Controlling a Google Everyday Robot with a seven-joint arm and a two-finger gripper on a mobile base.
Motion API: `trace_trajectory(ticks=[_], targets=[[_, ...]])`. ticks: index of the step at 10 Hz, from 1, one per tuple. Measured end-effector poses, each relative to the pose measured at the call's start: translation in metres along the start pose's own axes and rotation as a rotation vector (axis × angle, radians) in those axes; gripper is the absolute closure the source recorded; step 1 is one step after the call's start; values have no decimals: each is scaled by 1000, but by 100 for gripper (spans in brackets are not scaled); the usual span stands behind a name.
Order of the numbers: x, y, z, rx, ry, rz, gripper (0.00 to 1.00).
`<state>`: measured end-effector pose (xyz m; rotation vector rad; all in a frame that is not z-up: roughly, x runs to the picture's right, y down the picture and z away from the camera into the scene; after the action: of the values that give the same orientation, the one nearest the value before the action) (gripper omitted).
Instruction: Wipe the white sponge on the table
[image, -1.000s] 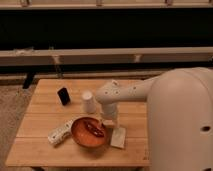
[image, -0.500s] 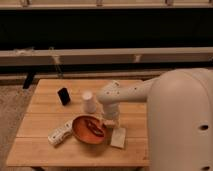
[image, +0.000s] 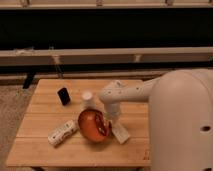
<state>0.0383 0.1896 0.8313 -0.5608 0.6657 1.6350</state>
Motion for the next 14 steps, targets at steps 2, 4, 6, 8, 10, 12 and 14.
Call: trace_trajectory(ticks=[2,4,6,8,10,12,14], targets=[[-20,-20,-4,-5,-29,-19,46],[-30,-54,-8,16,-68,-58,25],[-28,-71,-8,30,-89,-96,20],[-25,-75,-9,37,-109,-149,20],[-21,-84,-17,40,-135,-191,20],[-14,-97,-28,28,-156,-231,20],[-1,-112,-35,18,-162,-281,20]])
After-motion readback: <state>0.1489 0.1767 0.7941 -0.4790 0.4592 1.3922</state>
